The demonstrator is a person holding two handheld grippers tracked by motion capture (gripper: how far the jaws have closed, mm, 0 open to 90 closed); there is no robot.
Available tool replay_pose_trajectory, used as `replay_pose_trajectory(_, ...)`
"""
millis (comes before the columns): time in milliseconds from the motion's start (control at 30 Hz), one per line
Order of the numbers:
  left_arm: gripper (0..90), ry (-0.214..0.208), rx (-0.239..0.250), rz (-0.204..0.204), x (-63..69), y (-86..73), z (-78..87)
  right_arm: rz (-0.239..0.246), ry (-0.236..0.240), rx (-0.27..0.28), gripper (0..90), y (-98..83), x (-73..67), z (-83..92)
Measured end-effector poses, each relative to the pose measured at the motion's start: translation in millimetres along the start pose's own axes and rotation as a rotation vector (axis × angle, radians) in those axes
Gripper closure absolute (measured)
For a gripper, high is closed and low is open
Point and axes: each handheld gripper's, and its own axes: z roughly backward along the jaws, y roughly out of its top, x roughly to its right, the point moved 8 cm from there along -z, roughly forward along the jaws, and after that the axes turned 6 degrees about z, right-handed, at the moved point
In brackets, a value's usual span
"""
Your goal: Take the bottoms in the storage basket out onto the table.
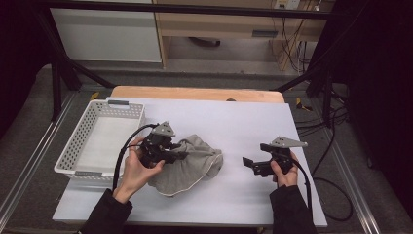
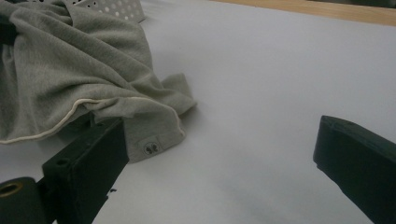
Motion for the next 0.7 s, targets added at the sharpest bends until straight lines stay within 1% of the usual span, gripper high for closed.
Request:
replay_pose_trajectory(100, 57.3, 0.001, -0.002, 0.005, -0.9, -2.1, -1.5, 0.000, 0.001, 0.001, 3.5, 0.1, -0.2, -0.1)
replay_pose_trajectory(133, 53.8, 0.002, -0.003, 0.009, -1.3, -2.1, -1.7, 0.000, 0.000, 0.000, 3.5, 0.1, -0.2, -0.2)
replay_pose_trajectory(233, 39.6, 0.009, -0.005, 0.014, -1.9, -1.9, -3.1, 0.002, 0.001, 0.001, 3.5, 0.1, -0.3, -0.2)
replay_pose_trajectory(267, 37.8, 0.012, -0.003, 0.008, -1.7, -1.8, -3.4, 0.000, 0.001, 0.001, 3.5, 0.1, -0.2, -0.1)
replay_pose_trajectory(300, 36.3, 0.024, -0.003, 0.004, -2.1, -1.8, -3.9, 0.000, 0.000, 0.001, 3.5, 0.1, -0.1, 0.0)
replay_pose_trajectory(367, 28.3, 0.046, -0.003, 0.002, -2.9, -1.2, -4.2, 0.000, 0.000, 0.001, 3.5, 0.2, 0.0, 0.2)
replay_pose_trajectory(467, 23.1, 0.065, 0.000, 0.010, -5.0, -0.6, -2.4, -0.001, 0.002, 0.003, 3.5, 0.5, -0.2, 0.3)
replay_pose_trajectory(533, 20.4, 0.060, 0.007, 0.023, -5.6, -0.3, -0.5, 0.000, 0.002, 0.003, 3.5, 0.5, -0.3, 0.3)
replay_pose_trajectory(700, 14.4, 0.068, 0.028, 0.032, -8.2, 0.2, 4.1, 0.001, 0.002, 0.004, 3.5, 0.6, 0.1, 0.9)
